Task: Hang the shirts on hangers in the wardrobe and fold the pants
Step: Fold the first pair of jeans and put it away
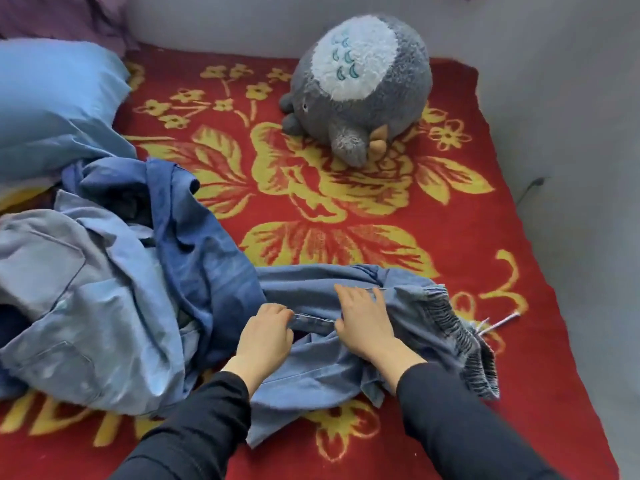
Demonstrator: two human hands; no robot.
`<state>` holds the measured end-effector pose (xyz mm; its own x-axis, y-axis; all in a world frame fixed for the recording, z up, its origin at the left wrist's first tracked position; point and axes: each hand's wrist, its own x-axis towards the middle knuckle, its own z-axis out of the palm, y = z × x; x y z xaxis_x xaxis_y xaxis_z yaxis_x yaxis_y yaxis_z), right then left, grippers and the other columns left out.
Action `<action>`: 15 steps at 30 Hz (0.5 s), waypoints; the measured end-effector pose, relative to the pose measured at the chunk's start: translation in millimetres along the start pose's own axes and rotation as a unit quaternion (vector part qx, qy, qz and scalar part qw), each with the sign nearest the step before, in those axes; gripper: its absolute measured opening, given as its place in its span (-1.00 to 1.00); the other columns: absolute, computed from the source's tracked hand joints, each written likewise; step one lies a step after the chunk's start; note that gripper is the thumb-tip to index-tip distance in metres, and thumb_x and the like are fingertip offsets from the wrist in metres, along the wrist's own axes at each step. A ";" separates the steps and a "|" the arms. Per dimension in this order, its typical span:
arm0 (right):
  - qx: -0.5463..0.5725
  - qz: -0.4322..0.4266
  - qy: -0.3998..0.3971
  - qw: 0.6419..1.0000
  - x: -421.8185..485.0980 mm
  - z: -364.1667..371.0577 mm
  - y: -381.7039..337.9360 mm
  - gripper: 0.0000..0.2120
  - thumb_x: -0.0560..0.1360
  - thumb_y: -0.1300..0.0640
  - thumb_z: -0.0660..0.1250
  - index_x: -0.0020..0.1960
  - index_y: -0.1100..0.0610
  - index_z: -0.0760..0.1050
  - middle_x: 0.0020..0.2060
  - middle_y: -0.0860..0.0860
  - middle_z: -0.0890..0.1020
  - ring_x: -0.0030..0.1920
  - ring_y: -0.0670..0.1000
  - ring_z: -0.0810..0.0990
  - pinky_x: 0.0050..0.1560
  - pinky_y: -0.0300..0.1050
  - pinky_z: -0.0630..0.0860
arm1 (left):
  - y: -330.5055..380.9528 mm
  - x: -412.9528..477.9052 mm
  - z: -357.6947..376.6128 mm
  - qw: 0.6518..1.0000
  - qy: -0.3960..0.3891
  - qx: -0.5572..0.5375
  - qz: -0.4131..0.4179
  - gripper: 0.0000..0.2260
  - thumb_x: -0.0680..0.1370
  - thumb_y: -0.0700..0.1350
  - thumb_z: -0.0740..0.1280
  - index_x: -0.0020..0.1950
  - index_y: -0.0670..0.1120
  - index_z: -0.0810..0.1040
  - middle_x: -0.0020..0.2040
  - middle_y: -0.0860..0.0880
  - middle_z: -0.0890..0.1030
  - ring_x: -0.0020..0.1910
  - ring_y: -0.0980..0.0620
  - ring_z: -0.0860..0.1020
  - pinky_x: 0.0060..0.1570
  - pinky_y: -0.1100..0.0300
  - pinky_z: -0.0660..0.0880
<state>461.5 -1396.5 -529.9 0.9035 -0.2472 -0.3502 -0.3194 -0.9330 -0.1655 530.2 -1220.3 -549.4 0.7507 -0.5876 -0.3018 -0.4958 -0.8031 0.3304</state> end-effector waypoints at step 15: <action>-0.139 0.023 -0.067 0.988 61.2 77.4 -18.7 -0.77 0.60 0.14 0.14 0.23 0.07 0.42 0.36 0.13 0.36 0.45 0.18 0.19 0.36 0.47 -0.13 | -55.0 35.4 15.8 0.957 0.064 0.262 0.110 -0.83 0.21 -0.17 0.52 -0.34 -0.08 0.55 -0.28 -0.05 0.54 -0.04 -0.08 0.59 -0.05 0.06 0.41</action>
<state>500.7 -1374.0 -619.5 0.8375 -0.2723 -0.4738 -0.2527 -0.9617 0.1061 577.1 -1198.5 -592.4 0.6334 -0.7584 -0.1538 -0.7738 -0.6199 -0.1301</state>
